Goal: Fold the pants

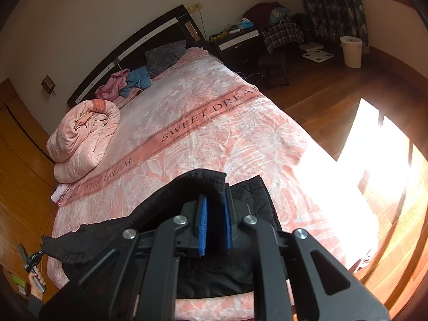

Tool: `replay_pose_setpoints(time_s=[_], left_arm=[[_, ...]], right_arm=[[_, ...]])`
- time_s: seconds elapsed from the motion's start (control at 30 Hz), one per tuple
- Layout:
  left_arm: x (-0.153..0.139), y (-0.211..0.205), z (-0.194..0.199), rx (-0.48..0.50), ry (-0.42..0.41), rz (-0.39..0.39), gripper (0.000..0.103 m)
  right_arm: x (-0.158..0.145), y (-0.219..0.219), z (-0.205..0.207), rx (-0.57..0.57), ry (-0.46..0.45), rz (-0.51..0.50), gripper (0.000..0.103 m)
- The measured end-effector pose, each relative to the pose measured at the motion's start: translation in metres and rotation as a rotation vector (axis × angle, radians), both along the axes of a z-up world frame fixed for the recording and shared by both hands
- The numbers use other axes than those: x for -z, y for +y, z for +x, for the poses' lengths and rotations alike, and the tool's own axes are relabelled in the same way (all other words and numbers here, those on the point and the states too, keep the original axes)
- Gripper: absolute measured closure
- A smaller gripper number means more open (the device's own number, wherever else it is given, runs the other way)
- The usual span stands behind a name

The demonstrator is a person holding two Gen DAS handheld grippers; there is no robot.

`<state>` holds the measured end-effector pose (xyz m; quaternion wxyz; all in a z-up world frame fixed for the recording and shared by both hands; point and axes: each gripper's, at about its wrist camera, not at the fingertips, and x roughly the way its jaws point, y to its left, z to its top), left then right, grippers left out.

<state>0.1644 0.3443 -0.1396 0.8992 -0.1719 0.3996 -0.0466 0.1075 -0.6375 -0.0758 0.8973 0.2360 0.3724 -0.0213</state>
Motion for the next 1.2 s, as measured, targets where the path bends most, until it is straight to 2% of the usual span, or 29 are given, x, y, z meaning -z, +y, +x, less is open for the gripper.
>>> replay_pose_setpoints(time_s=[0.17, 0.27, 0.3, 0.33, 0.37, 0.4, 0.43, 0.47, 0.57, 0.63, 0.7, 0.77, 0.87, 1.0, 1.1, 1.13, 1.17, 1.2], left_arm=[[0.019, -0.006, -0.018, 0.026, 0.034, 0.053, 0.082], [0.031, -0.009, -0.027, 0.027, 0.067, 0.108, 0.078], [0.035, -0.009, -0.029, 0.021, 0.083, 0.13, 0.076], [0.04, -0.008, -0.031, 0.009, 0.104, 0.153, 0.072], [0.046, -0.007, -0.033, -0.01, 0.127, 0.176, 0.059], [0.052, -0.002, -0.035, -0.038, 0.153, 0.197, 0.052], [0.059, 0.003, -0.037, -0.071, 0.18, 0.213, 0.041], [0.065, 0.01, -0.041, -0.104, 0.203, 0.22, 0.039], [0.073, 0.033, -0.056, -0.217, 0.218, 0.166, 0.039], [0.072, 0.046, -0.068, -0.289, 0.189, 0.087, 0.037], [0.067, 0.048, -0.076, -0.309, 0.134, -0.005, 0.027], [0.066, 0.041, -0.076, -0.292, 0.104, -0.058, 0.014], [0.071, 0.022, -0.06, -0.244, 0.124, -0.091, 0.011], [0.084, 0.004, -0.04, -0.219, 0.175, -0.064, 0.011], [0.091, -0.004, -0.03, -0.214, 0.219, -0.038, 0.012], [0.095, -0.006, -0.028, -0.213, 0.235, -0.036, 0.016], [0.098, -0.006, -0.027, -0.204, 0.249, -0.045, 0.028], [0.1, -0.008, -0.026, -0.192, 0.26, -0.06, 0.037]], right_arm=[[0.016, 0.011, -0.018, -0.006, 0.01, -0.006, 0.09], [0.024, 0.013, -0.024, -0.001, 0.021, -0.021, 0.081], [0.027, 0.014, -0.025, 0.005, 0.033, -0.031, 0.073], [0.029, 0.014, -0.027, 0.013, 0.042, -0.046, 0.069], [0.031, 0.013, -0.03, 0.024, 0.049, -0.049, 0.058], [0.034, 0.01, -0.033, 0.038, 0.056, -0.042, 0.05], [0.038, 0.007, -0.037, 0.056, 0.071, -0.033, 0.049], [0.044, 0.003, -0.039, 0.075, 0.096, -0.016, 0.046], [0.066, -0.008, -0.049, 0.111, 0.177, 0.069, 0.041], [0.081, -0.015, -0.059, 0.14, 0.207, 0.137, 0.04], [0.096, -0.022, -0.072, 0.179, 0.23, 0.221, 0.038], [0.111, -0.029, -0.088, 0.227, 0.225, 0.329, 0.036], [0.121, -0.03, -0.107, 0.256, 0.167, 0.457, 0.036], [0.116, -0.024, -0.117, 0.261, 0.078, 0.549, 0.031], [0.118, -0.022, -0.107, 0.264, 0.086, 0.589, 0.031], [0.12, -0.021, -0.103, 0.261, 0.099, 0.587, 0.031], [0.122, -0.02, -0.098, 0.263, 0.105, 0.585, 0.031], [0.124, -0.02, -0.093, 0.268, 0.11, 0.583, 0.031]])
